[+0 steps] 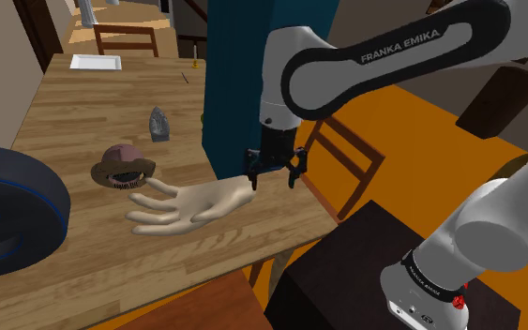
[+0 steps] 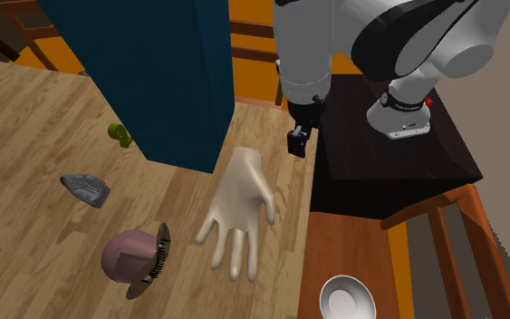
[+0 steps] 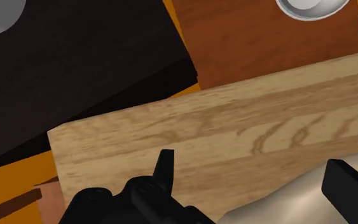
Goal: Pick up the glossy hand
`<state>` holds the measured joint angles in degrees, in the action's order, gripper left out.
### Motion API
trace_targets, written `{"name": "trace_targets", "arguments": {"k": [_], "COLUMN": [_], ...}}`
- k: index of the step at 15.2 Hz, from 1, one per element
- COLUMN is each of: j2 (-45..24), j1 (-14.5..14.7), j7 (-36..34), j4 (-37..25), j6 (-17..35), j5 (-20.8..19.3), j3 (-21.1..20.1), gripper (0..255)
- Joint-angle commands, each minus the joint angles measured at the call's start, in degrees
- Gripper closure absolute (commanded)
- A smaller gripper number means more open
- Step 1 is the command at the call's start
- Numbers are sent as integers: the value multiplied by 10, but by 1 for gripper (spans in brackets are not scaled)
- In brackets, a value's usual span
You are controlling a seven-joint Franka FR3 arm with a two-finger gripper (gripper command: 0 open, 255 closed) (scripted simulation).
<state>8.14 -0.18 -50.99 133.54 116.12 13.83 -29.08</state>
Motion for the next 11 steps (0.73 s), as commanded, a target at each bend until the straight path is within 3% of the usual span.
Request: {"name": "trace_targets", "arguments": {"k": [1,6,11], "j2": [-52,-178,-297], "j1": [0,15,50], "j7": [-51,-166,-265], "j4": [-26,-95,-183], "j6": [29,85,119], "j5": [-14,-65,-113], "j3": [-14,-19,5], "gripper": [0,0,0]}}
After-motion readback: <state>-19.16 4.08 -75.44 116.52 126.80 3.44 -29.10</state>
